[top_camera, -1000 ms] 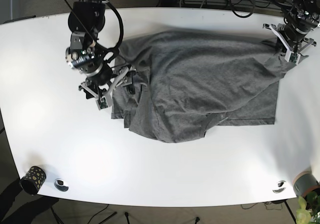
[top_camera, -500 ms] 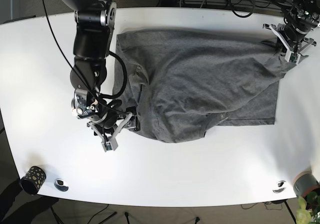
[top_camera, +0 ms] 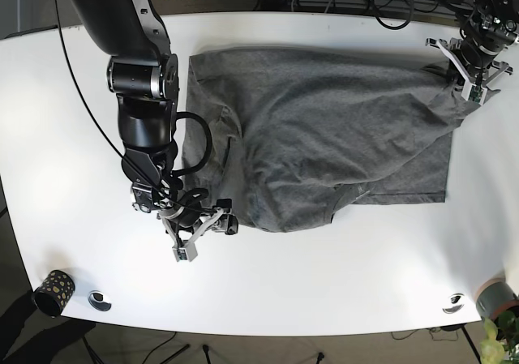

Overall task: Fold the T-shirt properly
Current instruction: 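Release and regrasp the shirt edge with the right gripper, then lift the shirt with both grippers and drag it back across the table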

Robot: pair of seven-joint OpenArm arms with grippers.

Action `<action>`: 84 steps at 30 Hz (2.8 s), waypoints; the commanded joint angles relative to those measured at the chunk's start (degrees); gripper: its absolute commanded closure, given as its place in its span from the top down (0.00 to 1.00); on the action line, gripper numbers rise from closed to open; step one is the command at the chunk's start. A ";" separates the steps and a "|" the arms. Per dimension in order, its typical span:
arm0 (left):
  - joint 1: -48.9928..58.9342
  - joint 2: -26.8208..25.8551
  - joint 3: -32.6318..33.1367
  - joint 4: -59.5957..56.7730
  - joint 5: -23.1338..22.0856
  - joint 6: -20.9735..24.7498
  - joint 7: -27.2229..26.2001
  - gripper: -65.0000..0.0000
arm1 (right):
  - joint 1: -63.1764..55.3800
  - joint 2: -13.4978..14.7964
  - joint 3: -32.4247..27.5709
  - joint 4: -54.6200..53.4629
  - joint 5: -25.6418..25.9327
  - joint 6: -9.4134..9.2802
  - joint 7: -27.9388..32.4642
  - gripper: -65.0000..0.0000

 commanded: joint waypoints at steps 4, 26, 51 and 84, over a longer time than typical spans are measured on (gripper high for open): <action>0.05 -0.79 -0.44 1.01 -0.31 0.28 -1.01 0.00 | 2.69 -0.57 -10.48 -2.09 1.30 0.82 6.25 0.74; -0.04 -0.79 -0.35 1.01 -0.31 0.28 -1.01 0.00 | 0.84 -5.58 -13.12 -2.44 1.04 0.73 7.04 0.39; 0.31 -0.79 -3.78 8.83 -7.61 -0.07 -1.01 0.01 | -17.97 -2.94 -13.03 44.33 1.04 0.73 -12.30 0.00; -33.62 -1.23 9.93 7.69 10.15 0.02 15.87 0.00 | -8.39 9.10 -12.95 59.01 1.39 0.82 -15.73 0.00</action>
